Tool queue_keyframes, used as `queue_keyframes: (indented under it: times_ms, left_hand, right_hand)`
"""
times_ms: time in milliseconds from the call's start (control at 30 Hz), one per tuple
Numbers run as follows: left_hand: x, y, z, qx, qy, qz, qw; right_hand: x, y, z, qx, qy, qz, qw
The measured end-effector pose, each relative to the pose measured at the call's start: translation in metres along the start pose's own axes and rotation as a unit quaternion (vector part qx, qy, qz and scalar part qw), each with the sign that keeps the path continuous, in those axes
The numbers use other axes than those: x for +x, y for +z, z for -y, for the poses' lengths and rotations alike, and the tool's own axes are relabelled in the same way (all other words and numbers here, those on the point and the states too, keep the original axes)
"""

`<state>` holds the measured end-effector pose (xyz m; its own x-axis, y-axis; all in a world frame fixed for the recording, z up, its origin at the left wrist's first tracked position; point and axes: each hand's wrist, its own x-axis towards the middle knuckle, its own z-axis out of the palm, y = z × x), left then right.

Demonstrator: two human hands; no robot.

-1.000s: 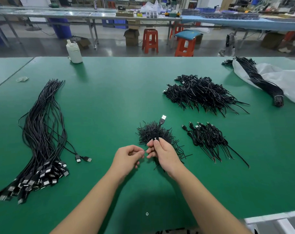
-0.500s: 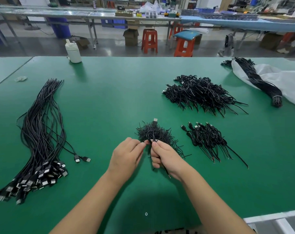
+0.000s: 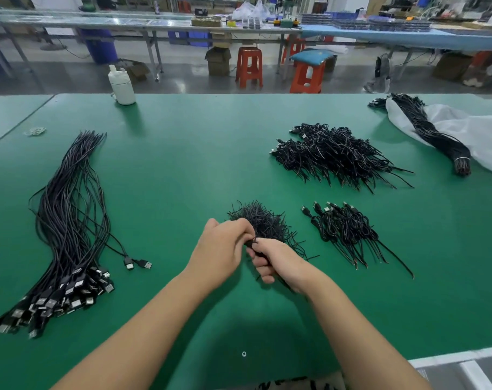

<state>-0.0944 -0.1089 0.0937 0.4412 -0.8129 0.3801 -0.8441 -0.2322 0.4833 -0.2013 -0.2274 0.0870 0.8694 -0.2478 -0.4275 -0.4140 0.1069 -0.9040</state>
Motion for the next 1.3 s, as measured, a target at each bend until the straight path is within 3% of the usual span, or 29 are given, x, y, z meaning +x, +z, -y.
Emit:
queue_keyframes:
  times_ms: [100, 167, 233, 367, 467, 667, 867, 1033, 1167, 1233, 1300]
  left_hand:
    - [0.007, -0.004, -0.008, -0.056, -0.104, 0.024, 0.993]
    - [0.012, -0.005, -0.010, -0.079, -0.167, 0.052, 0.981]
    - [0.015, -0.005, -0.008, -0.096, -0.214, 0.073, 0.969]
    - [0.021, -0.005, -0.007, -0.099, -0.251, 0.105, 0.957]
    - [0.022, -0.007, -0.005, -0.104, -0.268, 0.083, 0.954]
    - [0.025, -0.008, -0.010, -0.046, -0.238, 0.072, 0.968]
    - [0.021, -0.009, -0.015, -0.011, -0.196, 0.134, 0.971]
    - [0.017, -0.007, -0.018, -0.033, -0.197, 0.120, 0.973]
    - [0.017, 0.000, -0.018, 0.036, -0.149, 0.088, 0.984]
    - [0.016, 0.003, -0.017, 0.085, -0.117, 0.079, 0.986]
    - [0.014, 0.006, -0.016, 0.110, -0.100, 0.066, 0.987]
  right_hand:
    - [-0.001, -0.001, 0.002, -0.149, -0.043, -0.044, 0.987]
    - [-0.003, -0.001, -0.001, -0.350, -0.092, -0.077, 0.929]
    - [-0.003, -0.001, -0.005, -0.456, -0.120, -0.084, 0.878]
    - [-0.004, 0.001, -0.006, -0.508, -0.146, -0.104, 0.843]
    - [-0.008, 0.003, -0.007, -0.522, -0.161, -0.102, 0.831]
    - [-0.003, 0.002, -0.007, -0.537, -0.156, -0.123, 0.820]
    - [-0.001, 0.005, -0.011, -0.567, -0.169, -0.149, 0.792]
    - [0.001, 0.006, -0.015, -0.564, -0.153, -0.170, 0.794]
    - [0.003, 0.009, -0.014, -0.567, -0.130, -0.187, 0.791]
    - [0.004, 0.010, -0.011, -0.511, -0.105, -0.173, 0.836]
    - [0.005, 0.009, -0.006, -0.340, -0.071, -0.125, 0.929]
